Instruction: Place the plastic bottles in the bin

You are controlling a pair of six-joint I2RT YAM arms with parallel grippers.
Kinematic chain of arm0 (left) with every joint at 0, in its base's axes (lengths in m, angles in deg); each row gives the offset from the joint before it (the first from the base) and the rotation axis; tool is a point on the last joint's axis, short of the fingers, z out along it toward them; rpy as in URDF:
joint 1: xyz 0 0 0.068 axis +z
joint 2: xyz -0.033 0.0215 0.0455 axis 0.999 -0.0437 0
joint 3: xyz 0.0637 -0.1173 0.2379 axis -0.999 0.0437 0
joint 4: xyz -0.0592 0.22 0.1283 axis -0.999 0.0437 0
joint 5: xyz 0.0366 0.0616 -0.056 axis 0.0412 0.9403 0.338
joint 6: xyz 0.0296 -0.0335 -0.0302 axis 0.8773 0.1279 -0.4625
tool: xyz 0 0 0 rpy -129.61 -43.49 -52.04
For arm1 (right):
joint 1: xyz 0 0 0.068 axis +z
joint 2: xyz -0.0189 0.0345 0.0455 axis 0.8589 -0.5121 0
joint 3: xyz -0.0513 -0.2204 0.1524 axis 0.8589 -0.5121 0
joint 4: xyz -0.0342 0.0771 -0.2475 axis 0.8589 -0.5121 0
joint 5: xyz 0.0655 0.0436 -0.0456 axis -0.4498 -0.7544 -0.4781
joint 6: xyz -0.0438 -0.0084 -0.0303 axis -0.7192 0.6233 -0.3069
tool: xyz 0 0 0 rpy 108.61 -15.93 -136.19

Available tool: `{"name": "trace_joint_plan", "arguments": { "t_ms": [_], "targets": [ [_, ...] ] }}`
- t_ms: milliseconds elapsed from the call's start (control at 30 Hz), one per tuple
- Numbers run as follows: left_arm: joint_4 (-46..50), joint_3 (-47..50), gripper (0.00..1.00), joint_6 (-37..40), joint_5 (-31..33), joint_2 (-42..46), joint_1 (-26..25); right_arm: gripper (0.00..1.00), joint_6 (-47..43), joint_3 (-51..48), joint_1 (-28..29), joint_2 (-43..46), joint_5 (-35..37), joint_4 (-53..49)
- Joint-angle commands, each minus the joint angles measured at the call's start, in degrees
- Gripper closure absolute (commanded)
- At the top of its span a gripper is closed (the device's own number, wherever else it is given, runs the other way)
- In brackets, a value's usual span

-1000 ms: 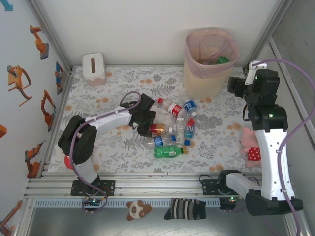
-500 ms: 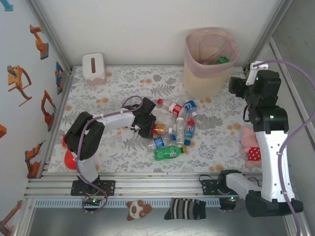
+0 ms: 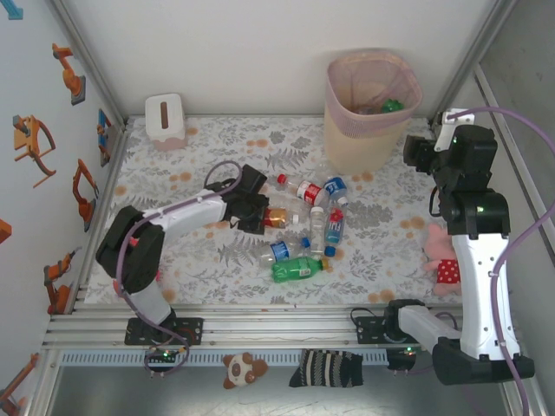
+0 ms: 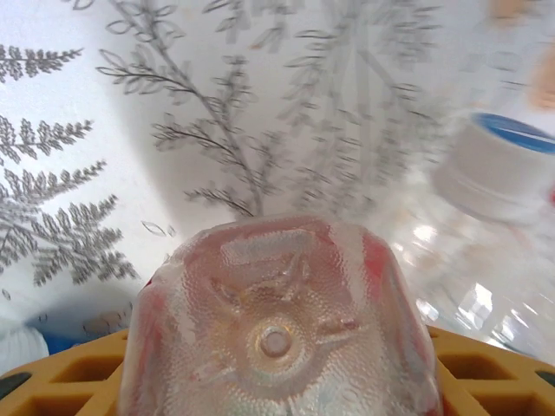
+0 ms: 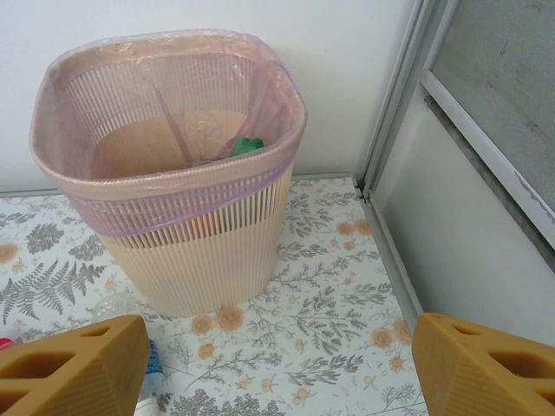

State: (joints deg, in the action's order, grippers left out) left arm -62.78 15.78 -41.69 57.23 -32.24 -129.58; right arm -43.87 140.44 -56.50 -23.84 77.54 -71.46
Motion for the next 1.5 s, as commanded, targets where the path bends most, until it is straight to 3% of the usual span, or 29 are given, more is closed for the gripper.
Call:
{"name": "trace_joint_plan", "arguments": {
  "t_ms": [0,200,433,667,933,1067,1167,1467],
  "targets": [
    [1.8,-0.3,0.45,7.2,4.0,5.3,0.9,0.22,1.0,0.7,-0.3,0.6,-2.2,0.0],
    [-6.9,0.7,0.45,24.3,8.5,12.9,2.2,0.22,1.5,1.5,-0.3,-0.1,-9.7,0.9],
    [-21.3,1.6,0.45,49.4,7.5,20.9,2.9,0.22,0.9,0.2,-0.4,-0.5,-29.7,4.6],
    [-37.8,3.8,0.41,67.1,-7.0,25.8,3.8,0.23,5.2,-3.0,-0.1,-1.4,-50.3,12.9],
    [-48.2,0.7,0.41,80.5,-30.1,26.7,4.0,0.23,12.6,-5.5,1.3,-0.3,-60.6,23.2],
    [-47.6,-2.4,0.43,85.0,-40.9,26.0,4.0,0.23,12.5,-5.9,5.3,-0.7,-61.4,25.1],
    [-47.2,-3.7,0.43,86.3,-45.6,25.5,4.0,0.22,10.6,-5.3,9.5,-1.8,-62.0,24.5],
    [-45.2,-6.0,0.44,89.2,-51.1,24.3,3.9,0.19,-0.7,-2.3,22.2,-6.3,-63.3,16.4]
  ]
}}
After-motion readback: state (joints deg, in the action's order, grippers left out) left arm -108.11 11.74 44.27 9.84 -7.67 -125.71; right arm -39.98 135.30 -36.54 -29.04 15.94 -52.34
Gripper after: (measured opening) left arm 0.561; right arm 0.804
